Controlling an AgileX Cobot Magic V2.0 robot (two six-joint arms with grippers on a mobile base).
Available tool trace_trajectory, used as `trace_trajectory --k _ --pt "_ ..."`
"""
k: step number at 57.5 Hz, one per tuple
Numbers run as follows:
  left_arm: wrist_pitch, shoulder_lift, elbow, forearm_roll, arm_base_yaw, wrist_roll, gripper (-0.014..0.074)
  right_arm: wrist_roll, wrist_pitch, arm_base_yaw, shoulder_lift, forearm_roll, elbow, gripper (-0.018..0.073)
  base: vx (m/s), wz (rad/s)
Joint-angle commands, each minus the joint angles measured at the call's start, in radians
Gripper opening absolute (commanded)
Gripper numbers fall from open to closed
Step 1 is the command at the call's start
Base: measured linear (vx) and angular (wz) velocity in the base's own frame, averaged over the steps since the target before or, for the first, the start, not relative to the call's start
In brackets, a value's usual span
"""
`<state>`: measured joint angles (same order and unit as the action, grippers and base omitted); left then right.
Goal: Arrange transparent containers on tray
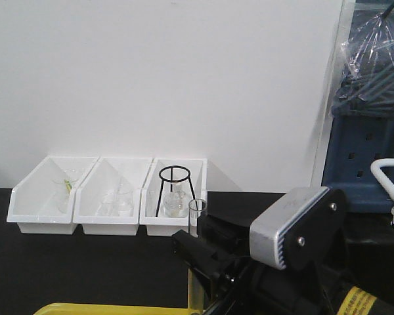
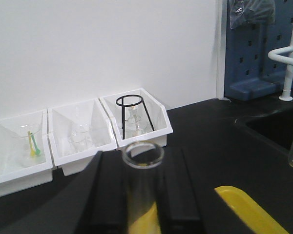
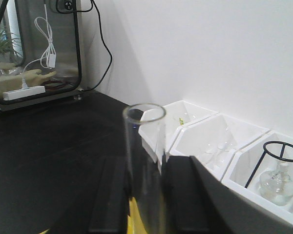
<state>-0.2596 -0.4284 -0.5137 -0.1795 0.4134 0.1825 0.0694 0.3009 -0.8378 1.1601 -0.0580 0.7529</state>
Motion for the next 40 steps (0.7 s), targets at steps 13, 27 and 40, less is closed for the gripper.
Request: trace_trajectory --k 13,27,40 --pt "0.087 -0.009 -0.027 -0.003 0.003 0.006 0.0167 0.009 0.084 0.0 -0.024 0.01 0.034 0.023 0.02 -0.03" --pt "0.087 -0.009 -0.027 -0.003 0.003 0.006 0.0167 0.009 0.084 0.0 -0.024 0.01 0.034 0.023 0.0 0.0" --pt "0.087 -0.009 -0.027 -0.003 0.003 0.006 0.0167 0.009 0.084 0.0 -0.024 0.01 0.034 0.023 0.0 0.0"
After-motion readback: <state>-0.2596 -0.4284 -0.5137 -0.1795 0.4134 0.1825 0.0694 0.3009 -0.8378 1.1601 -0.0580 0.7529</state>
